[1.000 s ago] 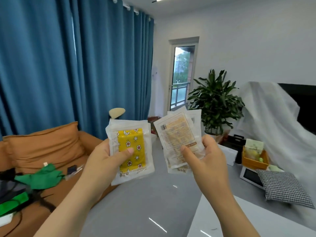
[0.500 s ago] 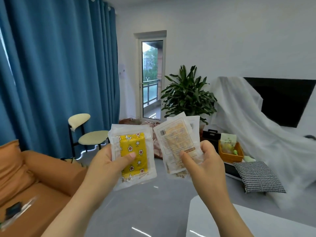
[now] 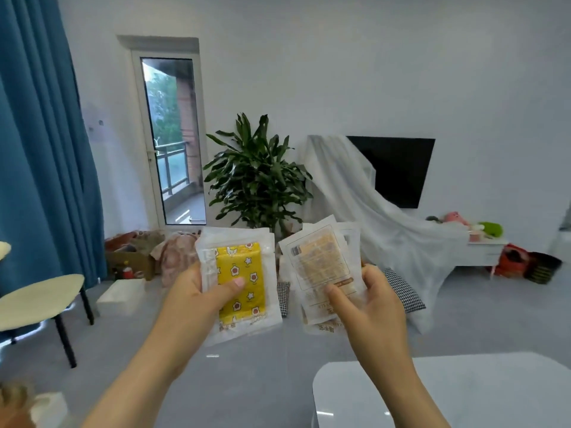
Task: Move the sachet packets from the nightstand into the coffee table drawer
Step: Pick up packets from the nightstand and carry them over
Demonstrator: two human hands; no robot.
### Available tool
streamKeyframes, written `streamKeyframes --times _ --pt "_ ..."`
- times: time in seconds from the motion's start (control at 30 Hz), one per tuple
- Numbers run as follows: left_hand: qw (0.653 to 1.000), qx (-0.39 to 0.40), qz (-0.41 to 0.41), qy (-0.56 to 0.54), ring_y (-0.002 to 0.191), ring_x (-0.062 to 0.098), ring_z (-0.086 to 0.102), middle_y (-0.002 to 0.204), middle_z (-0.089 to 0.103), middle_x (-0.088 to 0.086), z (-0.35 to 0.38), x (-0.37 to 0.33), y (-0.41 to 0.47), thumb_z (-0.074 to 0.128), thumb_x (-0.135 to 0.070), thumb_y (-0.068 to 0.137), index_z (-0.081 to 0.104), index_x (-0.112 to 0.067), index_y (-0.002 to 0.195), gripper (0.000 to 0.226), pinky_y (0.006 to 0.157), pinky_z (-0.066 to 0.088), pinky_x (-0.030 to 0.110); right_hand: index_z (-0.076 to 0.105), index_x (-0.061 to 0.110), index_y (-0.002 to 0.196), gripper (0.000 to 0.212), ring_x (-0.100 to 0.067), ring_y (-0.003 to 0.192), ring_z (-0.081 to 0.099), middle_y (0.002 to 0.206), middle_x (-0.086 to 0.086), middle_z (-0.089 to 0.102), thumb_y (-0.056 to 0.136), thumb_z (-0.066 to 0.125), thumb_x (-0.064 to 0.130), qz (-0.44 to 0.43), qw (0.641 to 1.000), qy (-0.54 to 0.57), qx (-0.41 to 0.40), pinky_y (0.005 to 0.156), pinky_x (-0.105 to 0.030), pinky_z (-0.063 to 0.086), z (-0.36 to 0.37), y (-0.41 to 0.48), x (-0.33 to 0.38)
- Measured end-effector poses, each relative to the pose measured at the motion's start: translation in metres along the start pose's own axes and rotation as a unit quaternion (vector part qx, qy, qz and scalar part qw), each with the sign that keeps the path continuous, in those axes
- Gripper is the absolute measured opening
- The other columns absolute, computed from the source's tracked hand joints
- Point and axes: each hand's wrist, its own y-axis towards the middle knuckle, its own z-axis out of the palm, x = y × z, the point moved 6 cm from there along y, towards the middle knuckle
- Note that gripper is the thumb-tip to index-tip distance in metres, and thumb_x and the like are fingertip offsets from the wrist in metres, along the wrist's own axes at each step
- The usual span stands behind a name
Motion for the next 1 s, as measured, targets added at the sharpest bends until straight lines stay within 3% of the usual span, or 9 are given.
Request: streamKeyframes --times 0.1,0.23,0.4,0.5,0.63,0.83,1.0 --pt "0.999 0.043 0.002 -0.01 0.083 0.013 0.073 0.091 0.076 -0.006 0.005 0.01 0.04 0.062 -0.009 0.086 0.068 -0.022 0.1 0.02 0.067 0.059 0.028 0.056 0.018 0.082 0.017 -0.006 0.074 0.065 0.079 0.011 0.068 0.081 0.071 0.024 0.031 0.998 -0.035 -0.035 0.065 -0.037 0.058 0.011 0.017 -0.013" --pt "0.995 0.097 -0.009 -0.019 0.087 0.018 0.073 0.094 0.076 -0.002 0.021 0.027 0.095 0.063 -0.007 0.086 0.069 -0.019 0.101 0.02 0.081 0.056 0.041 0.053 0.022 0.076 0.02 -0.008 0.072 0.064 0.078 0.009 0.067 0.081 0.072 0.022 0.047 0.994 -0.06 -0.08 0.063 -0.034 0.057 0.022 0.049 -0.032" --pt "0.989 0.148 -0.02 -0.015 0.09 0.021 0.073 0.097 0.075 0.001 0.05 0.053 0.176 0.063 -0.01 0.086 0.069 -0.017 0.104 0.021 0.086 0.055 0.047 0.057 0.02 0.082 0.015 -0.014 0.078 0.066 0.081 0.006 0.068 0.081 0.072 0.021 0.068 0.989 -0.064 -0.119 0.067 -0.045 0.058 0.036 0.104 -0.072" --pt "0.984 0.176 -0.025 -0.018 0.089 0.021 0.073 0.096 0.076 0.001 0.072 0.062 0.226 0.062 -0.009 0.087 0.069 -0.018 0.103 0.02 0.083 0.056 0.045 0.057 0.02 0.085 0.016 -0.018 0.081 0.068 0.084 0.004 0.068 0.08 0.072 0.024 0.076 0.986 -0.062 -0.138 0.067 -0.047 0.059 0.043 0.145 -0.097" --pt "0.98 0.195 -0.024 -0.035 0.083 0.018 0.074 0.091 0.076 -0.001 0.099 0.067 0.289 0.061 -0.006 0.086 0.068 -0.019 0.099 0.021 0.064 0.06 0.03 0.055 0.014 0.083 0.021 -0.023 0.077 0.065 0.079 -0.002 0.067 0.079 0.072 0.025 0.074 0.98 -0.083 -0.166 0.067 -0.05 0.055 0.051 0.201 -0.118" --pt "0.973 0.226 -0.021 -0.036 0.087 0.02 0.073 0.095 0.076 -0.001 0.128 0.087 0.38 0.062 -0.008 0.086 0.068 -0.018 0.105 0.022 0.079 0.057 0.041 0.05 0.009 0.08 0.025 -0.024 0.073 0.061 0.076 -0.006 0.064 0.081 0.071 0.023 0.083 0.97 -0.109 -0.201 0.059 -0.036 0.049 0.069 0.268 -0.152" --pt "0.958 0.285 -0.012 -0.037 0.086 0.017 0.073 0.095 0.076 -0.002 0.156 0.107 0.457 0.062 -0.009 0.086 0.068 -0.02 0.104 0.022 0.071 0.06 0.033 0.05 0.006 0.082 0.028 -0.03 0.075 0.062 0.077 -0.009 0.065 0.081 0.071 0.025 0.092 0.954 -0.136 -0.252 0.064 -0.05 0.052 0.086 0.318 -0.183"
